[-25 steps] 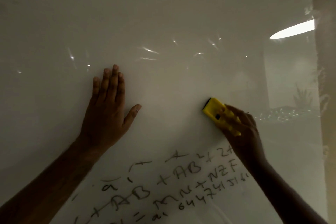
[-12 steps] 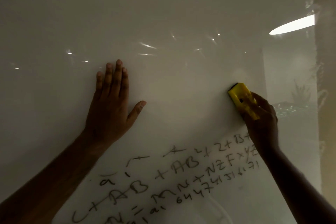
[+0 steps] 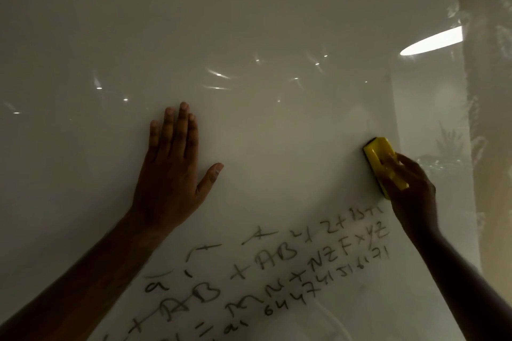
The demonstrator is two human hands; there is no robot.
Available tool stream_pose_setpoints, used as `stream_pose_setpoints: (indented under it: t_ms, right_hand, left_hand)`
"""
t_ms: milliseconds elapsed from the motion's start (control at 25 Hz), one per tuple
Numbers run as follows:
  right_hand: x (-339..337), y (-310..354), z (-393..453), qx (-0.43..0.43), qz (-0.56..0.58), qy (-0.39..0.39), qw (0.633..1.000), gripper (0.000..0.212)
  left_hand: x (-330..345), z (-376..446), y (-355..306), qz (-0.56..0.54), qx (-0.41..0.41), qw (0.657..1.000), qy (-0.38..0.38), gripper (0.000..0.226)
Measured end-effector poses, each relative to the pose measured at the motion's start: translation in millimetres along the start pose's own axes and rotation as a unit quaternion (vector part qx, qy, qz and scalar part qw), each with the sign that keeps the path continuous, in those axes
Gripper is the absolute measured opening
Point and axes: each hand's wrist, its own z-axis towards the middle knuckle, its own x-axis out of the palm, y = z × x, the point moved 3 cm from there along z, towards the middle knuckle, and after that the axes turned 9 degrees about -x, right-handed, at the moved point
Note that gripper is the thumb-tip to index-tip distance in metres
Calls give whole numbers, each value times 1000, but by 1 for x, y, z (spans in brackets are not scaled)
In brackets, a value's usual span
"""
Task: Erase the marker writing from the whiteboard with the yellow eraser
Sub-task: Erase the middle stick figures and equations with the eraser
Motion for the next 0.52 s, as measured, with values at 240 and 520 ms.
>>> stream_pose_setpoints:
  t_ms: [240, 520]
  right_hand:
    - [22, 37, -35, -59, 11, 81, 995, 43]
    - [-4, -27, -80, 37, 13, 32, 999, 55]
  left_hand:
    - [0, -1, -4, 0, 3, 1000, -4, 94]
    - [-1, -1, -7, -2, 6, 1000, -5, 93]
